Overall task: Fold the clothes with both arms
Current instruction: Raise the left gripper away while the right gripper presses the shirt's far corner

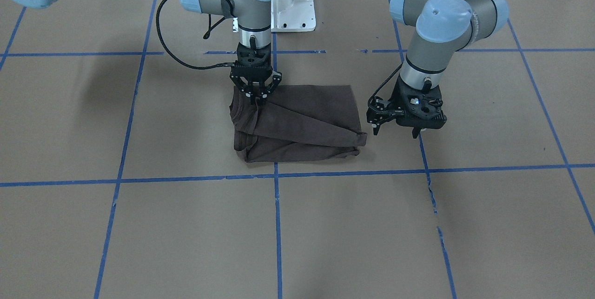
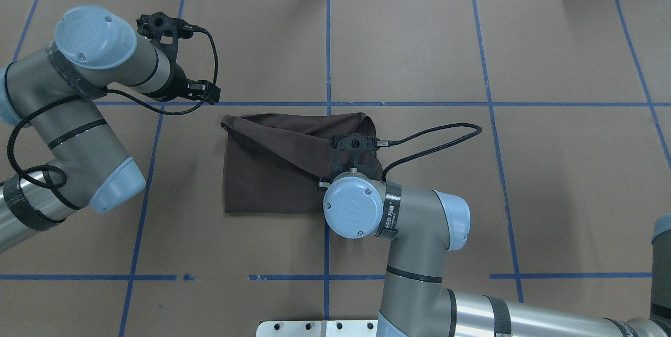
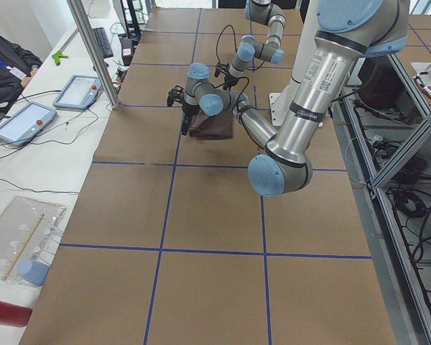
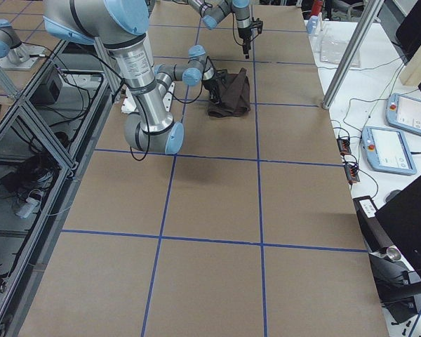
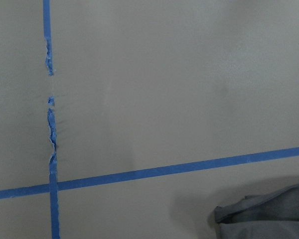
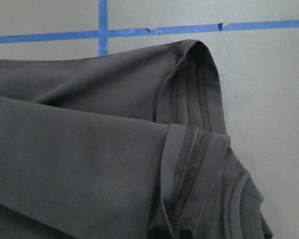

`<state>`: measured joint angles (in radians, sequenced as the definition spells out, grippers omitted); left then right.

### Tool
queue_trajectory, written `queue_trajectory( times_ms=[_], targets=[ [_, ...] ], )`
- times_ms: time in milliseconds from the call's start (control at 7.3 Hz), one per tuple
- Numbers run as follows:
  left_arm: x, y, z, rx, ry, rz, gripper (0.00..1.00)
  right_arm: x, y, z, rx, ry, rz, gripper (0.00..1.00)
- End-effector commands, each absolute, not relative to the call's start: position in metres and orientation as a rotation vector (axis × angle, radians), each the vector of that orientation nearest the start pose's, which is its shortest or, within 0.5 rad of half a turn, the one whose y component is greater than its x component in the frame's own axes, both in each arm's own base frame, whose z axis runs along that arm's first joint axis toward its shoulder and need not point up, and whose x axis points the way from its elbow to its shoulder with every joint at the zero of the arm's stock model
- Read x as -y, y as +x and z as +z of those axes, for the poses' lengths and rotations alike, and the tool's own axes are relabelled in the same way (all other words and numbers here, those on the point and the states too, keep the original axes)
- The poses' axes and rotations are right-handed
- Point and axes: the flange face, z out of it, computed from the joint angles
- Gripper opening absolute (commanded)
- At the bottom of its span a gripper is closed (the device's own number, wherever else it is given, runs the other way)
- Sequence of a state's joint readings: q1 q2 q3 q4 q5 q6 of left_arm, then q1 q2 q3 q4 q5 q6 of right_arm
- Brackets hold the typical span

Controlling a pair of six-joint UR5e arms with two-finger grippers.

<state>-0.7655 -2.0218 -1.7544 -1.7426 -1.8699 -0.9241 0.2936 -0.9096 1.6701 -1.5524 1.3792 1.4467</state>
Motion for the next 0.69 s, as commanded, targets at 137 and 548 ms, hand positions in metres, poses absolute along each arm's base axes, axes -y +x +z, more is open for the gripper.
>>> queue_trajectory(
  times_ms=[137, 548],
  targets=[
    [0.517, 0.389, 0.306, -0.795, 0.296, -0.008, 1.00, 0.387, -0.588, 0.225, 0.707, 0.364, 0.290, 0.00],
    [0.516, 0.390, 0.305, -0.798, 0.297, -0.006, 1.00, 0.465, -0.595, 0.222, 0.631, 0.391, 0.357, 0.00]
  ],
)
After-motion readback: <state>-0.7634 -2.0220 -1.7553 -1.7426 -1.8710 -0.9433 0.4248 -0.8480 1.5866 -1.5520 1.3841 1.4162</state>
